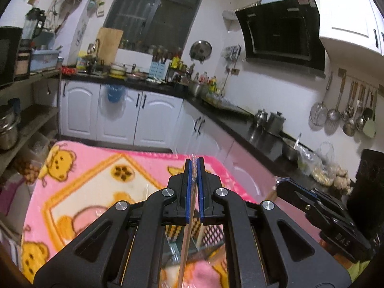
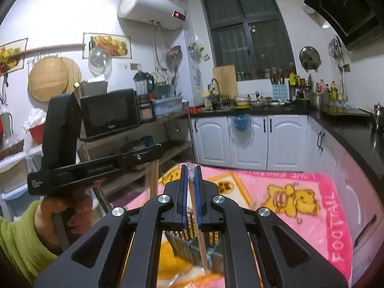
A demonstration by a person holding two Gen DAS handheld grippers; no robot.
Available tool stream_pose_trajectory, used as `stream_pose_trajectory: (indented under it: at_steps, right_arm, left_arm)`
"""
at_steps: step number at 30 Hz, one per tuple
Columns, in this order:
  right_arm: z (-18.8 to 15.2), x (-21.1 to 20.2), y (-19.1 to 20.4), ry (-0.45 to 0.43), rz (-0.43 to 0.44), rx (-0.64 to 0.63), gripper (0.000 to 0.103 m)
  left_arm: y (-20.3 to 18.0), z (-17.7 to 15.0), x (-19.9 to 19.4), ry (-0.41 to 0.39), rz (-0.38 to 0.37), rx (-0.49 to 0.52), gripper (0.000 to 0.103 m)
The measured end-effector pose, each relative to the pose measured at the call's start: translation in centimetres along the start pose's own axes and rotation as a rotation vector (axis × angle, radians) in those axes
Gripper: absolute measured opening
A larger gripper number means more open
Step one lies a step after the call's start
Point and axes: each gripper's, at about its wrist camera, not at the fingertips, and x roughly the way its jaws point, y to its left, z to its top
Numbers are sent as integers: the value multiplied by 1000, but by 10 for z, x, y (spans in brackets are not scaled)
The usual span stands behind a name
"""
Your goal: Organize utensils
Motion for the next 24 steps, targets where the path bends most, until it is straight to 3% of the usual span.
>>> stream_pose_trajectory:
  at_steps: [14, 24]
  right_arm:
    - [29, 27, -4, -69, 11, 28, 6]
    - [17, 56, -8, -34, 10, 45, 6]
  left_arm:
    - [16, 36, 34, -107, 92, -49, 2]
    - [32, 18, 61, -95, 103, -49, 2]
